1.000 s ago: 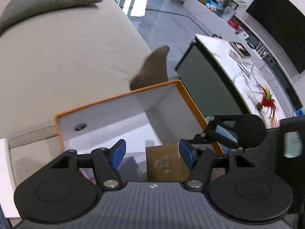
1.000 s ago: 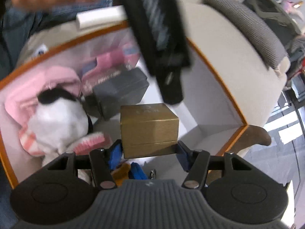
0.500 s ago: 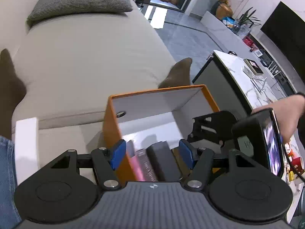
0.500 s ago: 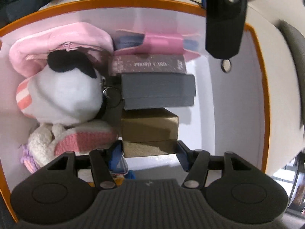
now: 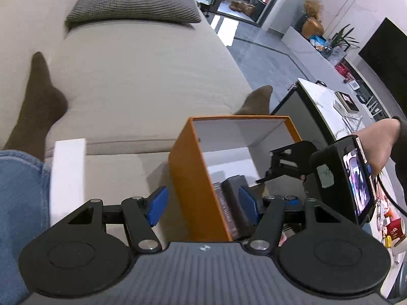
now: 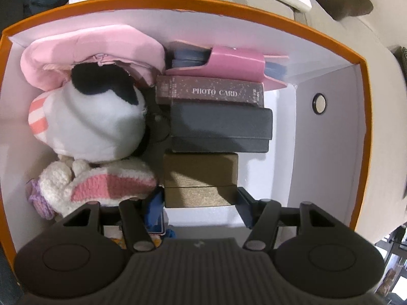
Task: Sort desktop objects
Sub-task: 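Move both tools from the orange box to the items on the sofa cushion, then grasp the Vaseline tube with the right tool while the left tool grasps the white box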
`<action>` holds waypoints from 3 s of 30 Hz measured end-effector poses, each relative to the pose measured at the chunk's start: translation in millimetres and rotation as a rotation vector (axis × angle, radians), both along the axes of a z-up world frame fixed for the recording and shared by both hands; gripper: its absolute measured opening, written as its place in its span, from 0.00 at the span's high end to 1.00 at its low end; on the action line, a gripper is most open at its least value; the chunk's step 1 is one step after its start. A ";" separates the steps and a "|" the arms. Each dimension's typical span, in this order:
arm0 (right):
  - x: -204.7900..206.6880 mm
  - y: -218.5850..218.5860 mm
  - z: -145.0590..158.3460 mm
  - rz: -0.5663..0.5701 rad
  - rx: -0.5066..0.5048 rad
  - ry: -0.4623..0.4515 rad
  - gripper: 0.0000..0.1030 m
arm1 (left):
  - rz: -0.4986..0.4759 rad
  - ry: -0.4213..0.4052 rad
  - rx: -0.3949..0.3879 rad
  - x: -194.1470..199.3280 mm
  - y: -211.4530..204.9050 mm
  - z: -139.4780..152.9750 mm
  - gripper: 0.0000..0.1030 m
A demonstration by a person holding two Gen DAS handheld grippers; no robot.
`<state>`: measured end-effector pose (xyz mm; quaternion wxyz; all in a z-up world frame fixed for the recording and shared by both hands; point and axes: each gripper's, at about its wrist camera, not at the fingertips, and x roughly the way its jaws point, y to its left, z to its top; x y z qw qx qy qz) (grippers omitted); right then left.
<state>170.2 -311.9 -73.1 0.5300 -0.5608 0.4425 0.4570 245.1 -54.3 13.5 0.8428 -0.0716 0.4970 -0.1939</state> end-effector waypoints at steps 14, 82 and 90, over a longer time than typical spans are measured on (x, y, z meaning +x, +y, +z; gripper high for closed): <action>-27.4 -20.1 75.8 -0.178 0.151 -0.153 0.37 | 0.069 -0.078 0.182 -64.8 63.2 50.4 0.32; -32.2 131.0 68.4 -1.086 0.808 -0.108 0.89 | 0.072 0.030 0.268 28.6 83.0 -46.7 0.41; -3.5 120.1 50.6 -1.095 0.784 -0.054 0.89 | 0.146 0.176 0.326 84.5 82.7 -94.9 0.34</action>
